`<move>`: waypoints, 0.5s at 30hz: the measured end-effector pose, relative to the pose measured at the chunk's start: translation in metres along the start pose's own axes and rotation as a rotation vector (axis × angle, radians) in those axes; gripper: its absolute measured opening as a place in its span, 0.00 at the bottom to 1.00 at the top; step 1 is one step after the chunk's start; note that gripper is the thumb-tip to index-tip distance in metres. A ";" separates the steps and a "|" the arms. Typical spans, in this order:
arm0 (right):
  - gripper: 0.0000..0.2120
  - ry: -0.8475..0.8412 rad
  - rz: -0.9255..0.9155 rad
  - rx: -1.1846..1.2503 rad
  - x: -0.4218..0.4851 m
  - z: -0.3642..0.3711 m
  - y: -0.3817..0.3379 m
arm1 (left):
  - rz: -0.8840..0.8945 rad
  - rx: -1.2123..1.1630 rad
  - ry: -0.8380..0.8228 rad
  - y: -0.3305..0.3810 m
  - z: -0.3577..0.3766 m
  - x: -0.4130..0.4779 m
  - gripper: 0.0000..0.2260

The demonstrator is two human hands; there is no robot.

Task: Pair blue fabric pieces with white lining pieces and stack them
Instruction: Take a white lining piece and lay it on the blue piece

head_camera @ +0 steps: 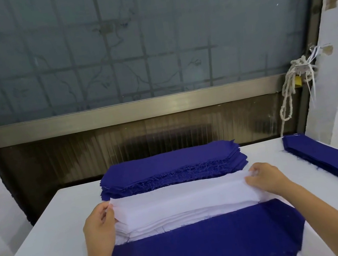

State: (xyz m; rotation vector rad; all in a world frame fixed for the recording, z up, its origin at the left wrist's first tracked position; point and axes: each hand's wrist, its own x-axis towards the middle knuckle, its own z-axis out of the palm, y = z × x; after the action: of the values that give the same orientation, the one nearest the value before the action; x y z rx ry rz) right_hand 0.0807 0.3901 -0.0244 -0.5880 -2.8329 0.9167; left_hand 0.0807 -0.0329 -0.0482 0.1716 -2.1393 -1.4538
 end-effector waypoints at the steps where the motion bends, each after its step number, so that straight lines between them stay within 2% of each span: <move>1: 0.15 0.013 0.034 0.054 0.000 0.001 0.006 | 0.000 0.007 -0.001 0.000 0.000 0.000 0.06; 4: 0.12 0.101 0.096 0.229 -0.005 0.008 0.018 | -0.024 0.028 -0.006 -0.001 0.001 0.000 0.06; 8: 0.10 0.264 0.049 0.347 -0.013 0.019 0.030 | -0.033 0.057 -0.004 -0.001 0.001 0.000 0.06; 13: 0.12 0.301 0.042 0.354 -0.010 0.018 0.033 | -0.042 0.039 -0.009 0.000 0.000 0.001 0.04; 15: 0.10 0.312 0.023 0.346 -0.010 0.017 0.031 | -0.034 0.040 -0.011 -0.001 0.000 0.001 0.02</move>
State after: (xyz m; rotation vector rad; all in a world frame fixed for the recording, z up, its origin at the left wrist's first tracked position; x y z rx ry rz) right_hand 0.0968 0.3998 -0.0564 -0.6512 -2.3292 1.1694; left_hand 0.0793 -0.0335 -0.0483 0.2159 -2.1854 -1.4342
